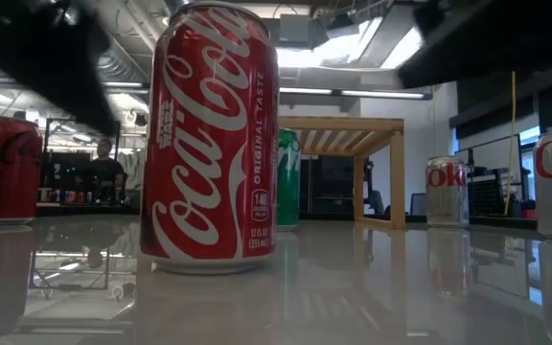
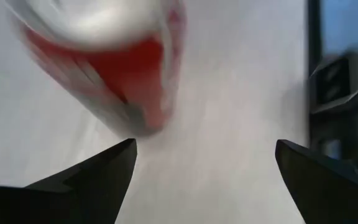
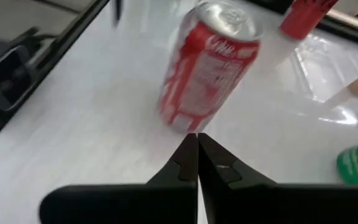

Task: Place canned beverage on shelf
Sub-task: Put the red white soda can on the shelf aligned with the other red white soda can

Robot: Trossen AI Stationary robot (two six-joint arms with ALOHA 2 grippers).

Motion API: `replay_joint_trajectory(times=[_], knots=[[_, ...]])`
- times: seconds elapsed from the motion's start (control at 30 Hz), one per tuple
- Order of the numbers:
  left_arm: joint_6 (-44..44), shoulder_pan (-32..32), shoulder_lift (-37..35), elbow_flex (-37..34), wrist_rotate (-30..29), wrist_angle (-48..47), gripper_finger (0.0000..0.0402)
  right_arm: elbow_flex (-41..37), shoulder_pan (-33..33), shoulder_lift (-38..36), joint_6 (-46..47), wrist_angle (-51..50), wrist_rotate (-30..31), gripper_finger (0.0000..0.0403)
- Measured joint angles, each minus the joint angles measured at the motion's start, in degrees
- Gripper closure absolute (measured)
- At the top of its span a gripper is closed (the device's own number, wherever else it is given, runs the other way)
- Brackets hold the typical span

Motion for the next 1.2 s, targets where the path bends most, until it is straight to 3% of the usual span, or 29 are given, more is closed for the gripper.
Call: replay_joint_trajectory(times=[0.2,0.37,0.7,1.2], knots=[[-0.8,-0.1,-7.9,0.4,-4.3,1.6,0.0028,-0.1,5.1,0.5,4.8,-2.8,0.3,0.0402],[3.3,1.1,-10.0,0.4,-6.5,6.5,0.0028,-0.2,8.0,0.6,7.0,-3.9,1.7,0.0402],[10.0,7.8,-8.1,0.4,-4.4,5.2,0.0028,-0.2,10.3,0.6,9.3,-4.1,4.0,0.0402],[10.2,7.8,-4.7,-0.1,-2.8,2.7,0.0028,-0.2,10.1,0.6,8.9,-4.2,4.3,0.0402]])
